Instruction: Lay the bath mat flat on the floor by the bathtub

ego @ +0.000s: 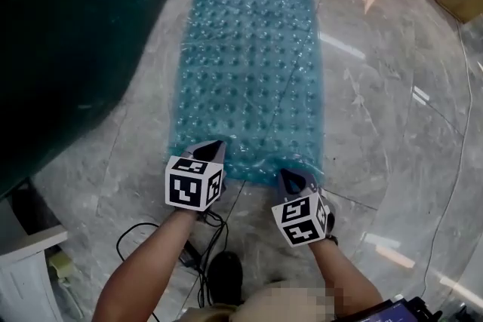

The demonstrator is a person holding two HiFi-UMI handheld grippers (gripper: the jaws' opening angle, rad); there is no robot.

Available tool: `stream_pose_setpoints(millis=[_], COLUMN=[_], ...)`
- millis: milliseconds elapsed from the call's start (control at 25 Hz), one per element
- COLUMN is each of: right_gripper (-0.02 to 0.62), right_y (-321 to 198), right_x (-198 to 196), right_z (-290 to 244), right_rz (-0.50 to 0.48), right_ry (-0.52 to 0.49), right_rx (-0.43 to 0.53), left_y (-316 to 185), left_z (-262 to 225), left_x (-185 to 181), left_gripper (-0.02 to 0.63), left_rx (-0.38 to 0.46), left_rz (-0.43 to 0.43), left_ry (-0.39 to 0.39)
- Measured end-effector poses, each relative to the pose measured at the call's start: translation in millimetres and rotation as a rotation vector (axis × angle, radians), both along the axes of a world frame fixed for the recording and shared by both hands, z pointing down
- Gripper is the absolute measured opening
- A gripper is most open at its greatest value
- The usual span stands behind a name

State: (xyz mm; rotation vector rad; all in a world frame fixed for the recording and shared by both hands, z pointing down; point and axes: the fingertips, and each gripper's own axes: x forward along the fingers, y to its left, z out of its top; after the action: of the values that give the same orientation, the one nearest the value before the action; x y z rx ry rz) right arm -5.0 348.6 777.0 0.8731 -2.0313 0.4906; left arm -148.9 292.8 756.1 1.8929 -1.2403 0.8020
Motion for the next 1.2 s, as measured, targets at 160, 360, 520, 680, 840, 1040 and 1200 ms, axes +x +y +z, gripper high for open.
stream_pose_setpoints(millis=[160, 360, 520, 680, 840, 1040, 1200], right_gripper=[0.009, 0.009, 0.009, 0.009, 0.008, 0.008, 0.009], right_y=[-8.0, -43.6, -13.0, 39.6, 57.2, 63.7, 71.4], right_x=[-4.5, -10.8, -19.8, -20.5, -20.9, -19.3, -17.1], right_z=[-36.5, -57.8, -10.1, 4.4, 3.9, 4.4, 8.4], right_rz=[0.051, 0.070, -0.060, -0.104, -0.112, -0.092, -0.038], right_ry=[-0.134, -0.136, 0.041, 0.064, 0.088, 0.062, -0.018], right_rx=[-0.047, 0.007, -0.115, -0.162, -0.086, -0.085, -0.154], left_y=[33.3, 68.2, 82.3, 72.4, 64.8, 100.1, 130.3], left_z=[13.2, 11.6, 2.6, -25.6, -27.1, 4.6, 17.3], left_x=[-1.5, -4.0, -3.9, -8.5, -14.2, -31.5, -40.0], left_gripper=[0.006, 0.006, 0.006, 0.006, 0.006, 0.006, 0.006], left_rx=[-0.065, -0.084, -0.070, 0.001, -0.021, -0.162, -0.210], left_rz=[0.010, -0.005, -0.052, -0.145, -0.165, -0.179, -0.254], left_ry=[0.022, 0.071, 0.126, 0.225, 0.246, 0.187, 0.223])
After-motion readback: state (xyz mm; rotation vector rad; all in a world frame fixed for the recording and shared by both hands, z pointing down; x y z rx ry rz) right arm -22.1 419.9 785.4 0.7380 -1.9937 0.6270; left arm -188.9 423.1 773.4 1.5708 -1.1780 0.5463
